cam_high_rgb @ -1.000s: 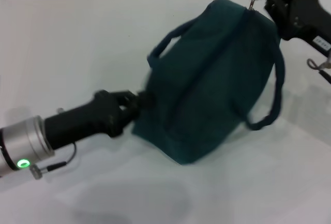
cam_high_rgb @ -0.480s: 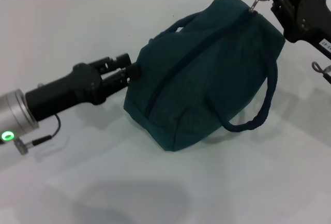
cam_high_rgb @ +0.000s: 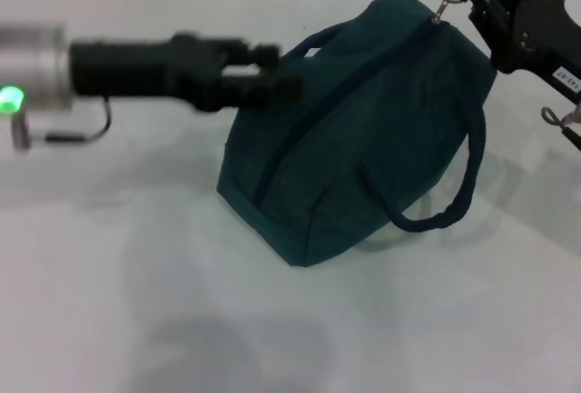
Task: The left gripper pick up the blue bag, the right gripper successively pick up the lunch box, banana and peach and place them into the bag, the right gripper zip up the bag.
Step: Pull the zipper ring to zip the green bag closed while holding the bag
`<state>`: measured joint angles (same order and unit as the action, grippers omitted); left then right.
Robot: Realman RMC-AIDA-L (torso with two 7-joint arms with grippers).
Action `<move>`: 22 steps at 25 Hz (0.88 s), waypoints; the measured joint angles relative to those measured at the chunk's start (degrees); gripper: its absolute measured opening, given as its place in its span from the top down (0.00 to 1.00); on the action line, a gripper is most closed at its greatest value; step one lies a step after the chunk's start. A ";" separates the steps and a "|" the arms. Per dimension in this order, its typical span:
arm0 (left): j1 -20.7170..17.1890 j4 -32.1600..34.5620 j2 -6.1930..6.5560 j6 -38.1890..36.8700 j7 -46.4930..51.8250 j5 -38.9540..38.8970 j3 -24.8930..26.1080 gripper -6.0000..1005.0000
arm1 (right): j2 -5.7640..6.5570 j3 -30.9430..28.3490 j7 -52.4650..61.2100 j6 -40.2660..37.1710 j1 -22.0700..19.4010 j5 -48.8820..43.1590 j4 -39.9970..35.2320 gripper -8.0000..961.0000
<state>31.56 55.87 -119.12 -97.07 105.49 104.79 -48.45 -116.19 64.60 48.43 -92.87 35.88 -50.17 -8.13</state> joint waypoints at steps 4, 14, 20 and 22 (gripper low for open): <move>3.56 14.82 -0.29 1.84 14.12 6.21 -7.16 0.36 | 0.00 0.00 0.00 0.20 0.31 0.26 0.03 0.99; 8.69 28.51 -0.42 10.03 33.38 17.98 -26.93 0.39 | 0.00 0.00 0.00 0.78 0.60 0.40 0.27 0.99; 8.88 29.10 -0.53 12.55 36.69 20.88 -30.59 0.40 | 0.00 -0.01 0.00 0.88 0.60 0.48 0.40 0.99; 8.89 29.13 -0.54 13.04 37.46 22.04 -31.36 0.41 | 0.00 0.00 0.00 0.89 0.60 0.48 0.40 0.99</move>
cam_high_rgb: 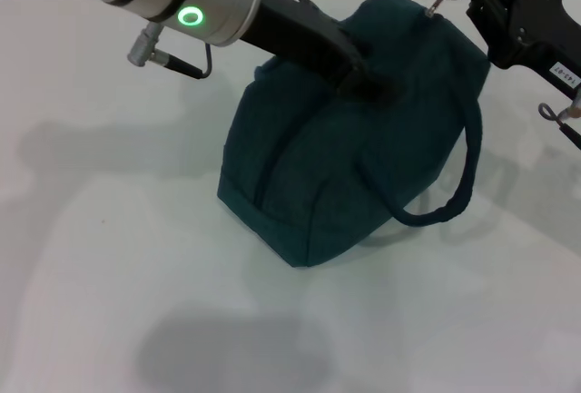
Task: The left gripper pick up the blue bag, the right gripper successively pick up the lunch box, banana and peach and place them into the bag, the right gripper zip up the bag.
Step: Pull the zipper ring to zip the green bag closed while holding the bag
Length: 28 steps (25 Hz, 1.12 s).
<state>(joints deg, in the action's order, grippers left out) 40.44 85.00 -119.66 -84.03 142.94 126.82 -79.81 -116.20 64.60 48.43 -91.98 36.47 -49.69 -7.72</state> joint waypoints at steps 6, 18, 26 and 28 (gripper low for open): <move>0.01 0.07 0.07 0.19 0.12 0.87 -0.75 0.44 | 0.00 0.00 0.00 0.00 0.00 0.03 0.16 0.99; -0.28 -0.02 0.08 0.28 -2.61 1.40 -0.86 0.70 | 0.00 0.00 0.00 -0.03 -0.11 0.03 0.28 0.99; -0.34 0.93 0.16 0.24 -2.92 0.84 -0.54 0.83 | 0.00 -0.58 0.00 0.92 -1.14 2.06 1.73 0.99; -0.51 1.45 0.17 0.04 -2.92 0.58 -0.51 0.86 | 0.00 -0.60 0.00 2.29 -2.00 3.23 1.91 0.99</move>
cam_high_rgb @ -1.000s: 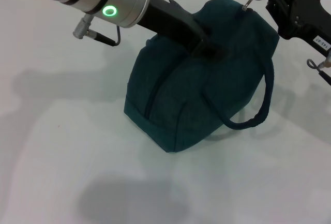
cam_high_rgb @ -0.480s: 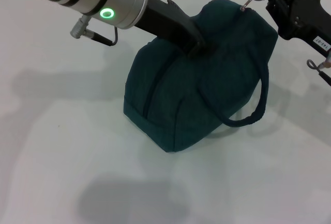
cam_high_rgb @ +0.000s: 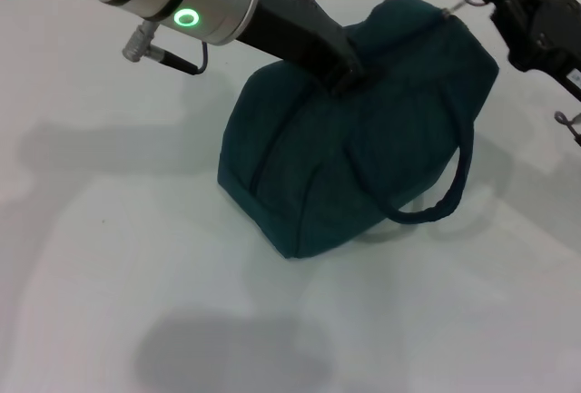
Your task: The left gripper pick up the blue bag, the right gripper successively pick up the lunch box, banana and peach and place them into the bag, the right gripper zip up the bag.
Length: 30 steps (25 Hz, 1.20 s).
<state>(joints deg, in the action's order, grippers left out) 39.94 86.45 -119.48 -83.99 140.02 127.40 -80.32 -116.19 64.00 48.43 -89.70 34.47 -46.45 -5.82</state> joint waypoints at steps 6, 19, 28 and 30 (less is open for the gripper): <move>-0.28 1.02 0.13 -0.31 -1.29 -3.29 0.75 0.90 | 0.03 -0.02 0.00 4.43 -2.71 2.46 0.01 0.99; -0.68 0.85 -0.06 0.13 -3.33 -4.85 2.44 0.94 | 0.00 0.37 0.08 19.81 -1.90 2.83 -0.07 0.99; -2.71 0.29 -0.11 3.27 -4.27 -5.23 3.06 0.91 | 0.08 -0.07 2.81 14.68 -3.35 3.23 -0.85 0.92; -3.08 0.23 -0.14 3.44 -4.45 -5.44 3.60 0.90 | 0.14 -0.10 2.38 11.64 -4.29 3.56 -1.11 0.89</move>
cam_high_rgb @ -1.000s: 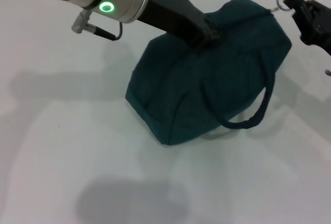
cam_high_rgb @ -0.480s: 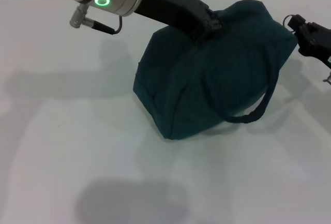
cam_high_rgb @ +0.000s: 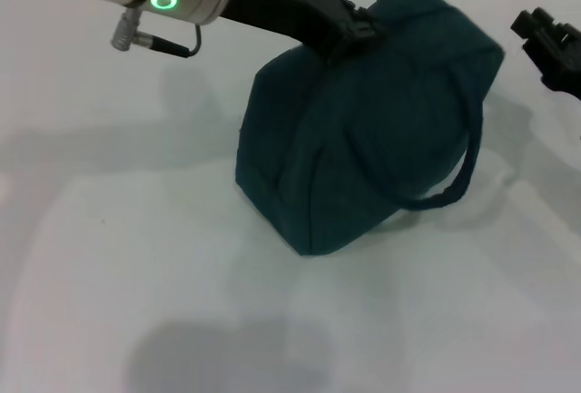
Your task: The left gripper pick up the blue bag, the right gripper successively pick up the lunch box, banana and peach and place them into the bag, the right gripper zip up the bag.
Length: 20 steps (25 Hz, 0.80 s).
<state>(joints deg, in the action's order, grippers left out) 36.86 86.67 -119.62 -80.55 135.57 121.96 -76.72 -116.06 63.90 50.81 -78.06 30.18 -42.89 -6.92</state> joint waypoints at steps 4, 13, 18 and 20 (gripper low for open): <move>-0.62 -0.08 0.01 0.58 -0.27 -0.24 0.35 0.89 | 0.17 -0.06 -1.27 -6.64 -2.14 0.34 -0.69 0.83; -5.40 0.09 -0.06 3.99 -4.61 -7.48 1.80 0.79 | 0.45 0.63 -2.41 -15.55 -6.55 0.21 -0.73 0.33; -11.54 -0.35 0.14 1.91 -12.58 -18.70 6.49 0.64 | 1.42 2.25 -2.94 -21.85 -9.00 -3.03 -2.71 0.16; -15.42 -0.99 0.17 -1.09 -18.41 -23.94 8.88 0.56 | 1.97 2.94 -3.25 -24.99 -10.11 -7.99 -5.83 0.12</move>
<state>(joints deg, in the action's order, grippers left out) 21.43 85.68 -119.46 -81.64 117.15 98.02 -67.83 -114.09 66.84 47.56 -103.05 20.06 -50.88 -12.76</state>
